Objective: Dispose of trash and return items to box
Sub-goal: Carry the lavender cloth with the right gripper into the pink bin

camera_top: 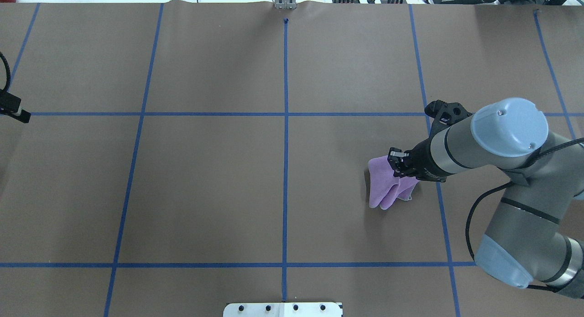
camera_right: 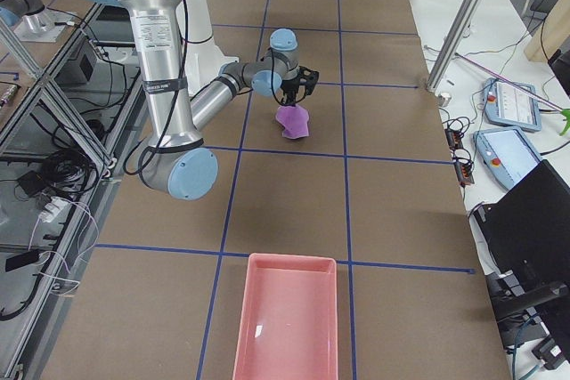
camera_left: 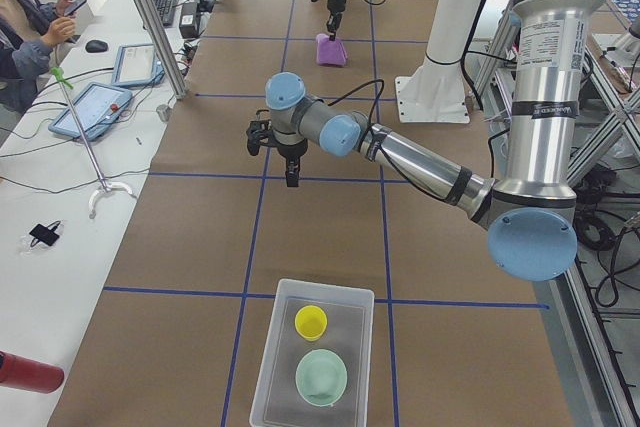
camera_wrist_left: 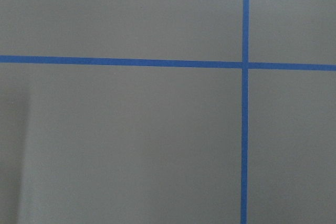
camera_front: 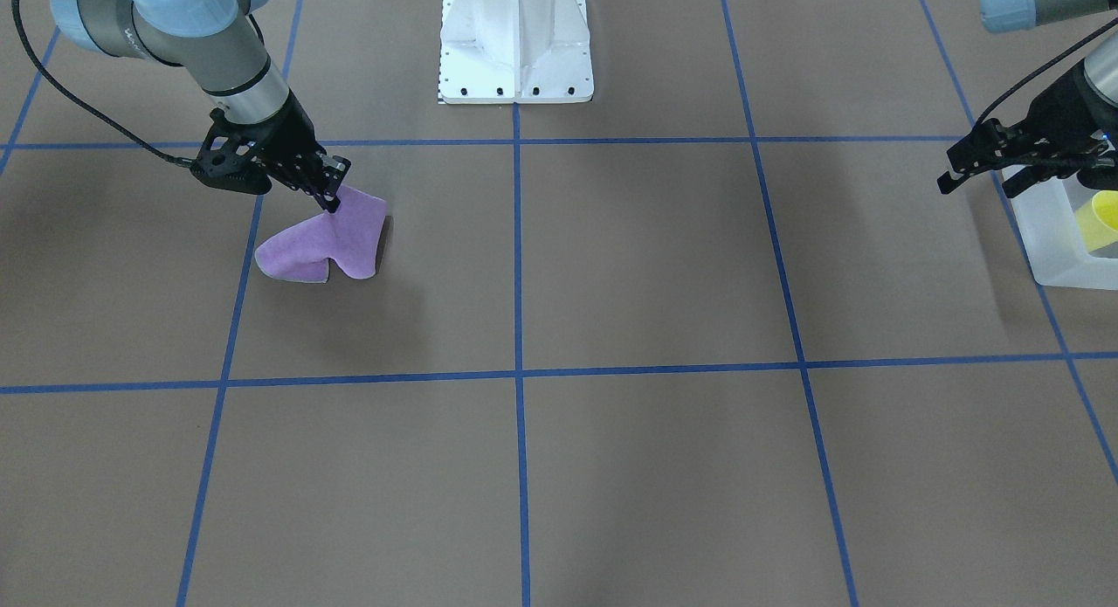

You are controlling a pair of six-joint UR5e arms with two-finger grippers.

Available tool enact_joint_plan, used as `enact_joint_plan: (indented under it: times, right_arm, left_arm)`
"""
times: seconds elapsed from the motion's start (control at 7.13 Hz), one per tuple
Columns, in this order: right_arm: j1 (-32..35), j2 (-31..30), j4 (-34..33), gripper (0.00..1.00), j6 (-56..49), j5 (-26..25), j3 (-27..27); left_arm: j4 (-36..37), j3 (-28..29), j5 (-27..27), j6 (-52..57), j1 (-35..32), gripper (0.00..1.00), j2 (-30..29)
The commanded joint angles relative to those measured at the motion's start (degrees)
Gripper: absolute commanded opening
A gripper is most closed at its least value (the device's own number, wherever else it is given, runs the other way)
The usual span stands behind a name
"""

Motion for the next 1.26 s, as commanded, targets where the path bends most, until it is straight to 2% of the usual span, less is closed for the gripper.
enact_joint_plan:
  times: [0.0,0.28,0.56,0.7,0.84,1.12]
  right_arm:
    - [12.0,-1.1,-12.0,0.0,-9.8,7.9,6.8]
    - [23.5,-10.2,-13.6,0.0,-30.3,11.8,7.9]
    - [42.2,-21.4,-13.8,0.0,-56.4,19.8,6.2]
    - [50.2,-22.8,-17.4,0.0,-69.1,20.4,3.8]
    - [55.8,-22.3,-24.3,0.0,-82.1,19.5,2.1]
    - [62.2,-22.2,-25.7,0.0,-95.5,18.6,-5.1]
  left_arm:
    - [0.0,0.2,0.0,0.1,-0.1,0.98,0.1]
    - [-0.1,0.1,0.0,-0.1,-0.2,0.98,0.1]
    - [-0.1,-0.3,-0.1,-0.3,-0.1,0.98,1.3]
    - [-0.6,-0.3,-0.1,-0.3,-0.1,0.98,1.3]
    - [-0.8,-0.2,0.0,-0.4,-0.1,0.98,1.3]
    - [-0.8,0.3,0.0,-0.2,0.0,0.98,1.3]
